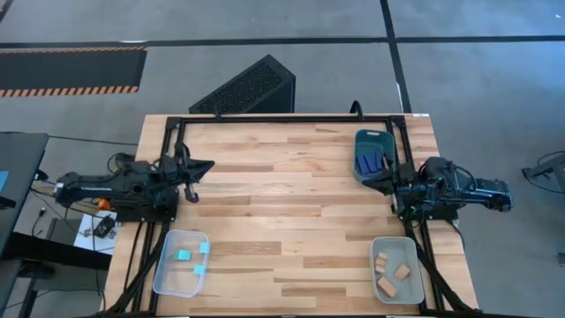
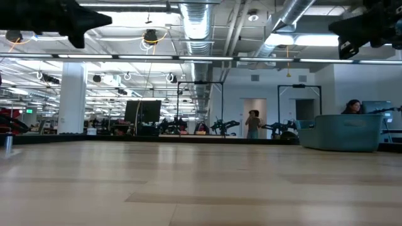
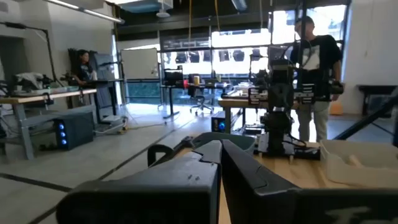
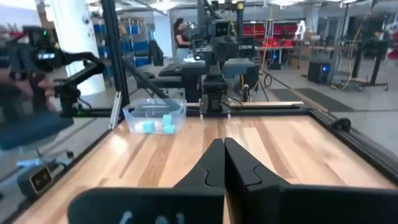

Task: Sort & place blocks by color
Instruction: Return to Home Position

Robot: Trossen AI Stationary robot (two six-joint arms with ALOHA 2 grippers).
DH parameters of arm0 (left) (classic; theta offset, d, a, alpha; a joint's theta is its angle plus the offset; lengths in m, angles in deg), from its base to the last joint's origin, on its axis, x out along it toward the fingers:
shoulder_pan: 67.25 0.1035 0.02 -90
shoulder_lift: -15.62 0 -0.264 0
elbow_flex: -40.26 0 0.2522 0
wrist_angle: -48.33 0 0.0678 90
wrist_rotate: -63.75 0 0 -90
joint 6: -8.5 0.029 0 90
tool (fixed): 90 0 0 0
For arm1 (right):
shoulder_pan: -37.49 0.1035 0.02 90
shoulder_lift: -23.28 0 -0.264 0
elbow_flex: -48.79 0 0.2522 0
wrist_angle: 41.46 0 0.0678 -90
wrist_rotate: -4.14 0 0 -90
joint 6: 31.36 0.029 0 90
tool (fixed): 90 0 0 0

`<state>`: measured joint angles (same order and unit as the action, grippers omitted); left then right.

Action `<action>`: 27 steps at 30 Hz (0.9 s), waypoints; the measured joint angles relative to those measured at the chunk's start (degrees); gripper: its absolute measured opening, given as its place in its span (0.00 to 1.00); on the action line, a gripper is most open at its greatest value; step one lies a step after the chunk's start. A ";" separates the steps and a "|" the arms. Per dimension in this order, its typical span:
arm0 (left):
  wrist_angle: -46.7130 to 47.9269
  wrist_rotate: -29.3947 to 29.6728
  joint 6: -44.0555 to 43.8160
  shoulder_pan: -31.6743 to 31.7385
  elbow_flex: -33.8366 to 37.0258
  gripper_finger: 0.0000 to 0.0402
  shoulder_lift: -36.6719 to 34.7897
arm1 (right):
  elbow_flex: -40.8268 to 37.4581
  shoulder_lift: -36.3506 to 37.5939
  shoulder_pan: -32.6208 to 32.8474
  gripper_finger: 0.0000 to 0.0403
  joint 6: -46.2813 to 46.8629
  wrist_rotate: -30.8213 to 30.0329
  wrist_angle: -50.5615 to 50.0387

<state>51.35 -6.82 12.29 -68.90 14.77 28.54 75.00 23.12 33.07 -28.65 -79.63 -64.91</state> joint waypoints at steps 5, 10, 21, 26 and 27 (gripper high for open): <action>12.68 -1.11 -0.65 0.08 0.00 0.00 -10.67 | -1.93 0.00 0.30 0.02 -1.70 0.14 1.94; 18.91 0.53 -0.99 0.09 0.07 0.00 -12.78 | -6.98 0.01 0.28 0.01 -0.80 1.49 7.56; 23.74 0.79 -1.26 0.09 2.03 0.00 -12.77 | -9.29 0.02 -1.73 0.03 5.81 -3.29 8.20; 19.56 0.79 -0.56 0.09 5.48 0.00 -12.73 | -9.29 0.02 -0.70 0.02 3.72 -1.21 7.38; 18.83 0.78 0.13 0.09 5.49 0.00 -12.77 | -9.29 0.02 -0.49 0.02 3.18 -0.70 6.70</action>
<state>70.18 -6.04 12.42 -68.81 20.26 15.77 65.71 23.14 32.58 -25.46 -80.33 -58.21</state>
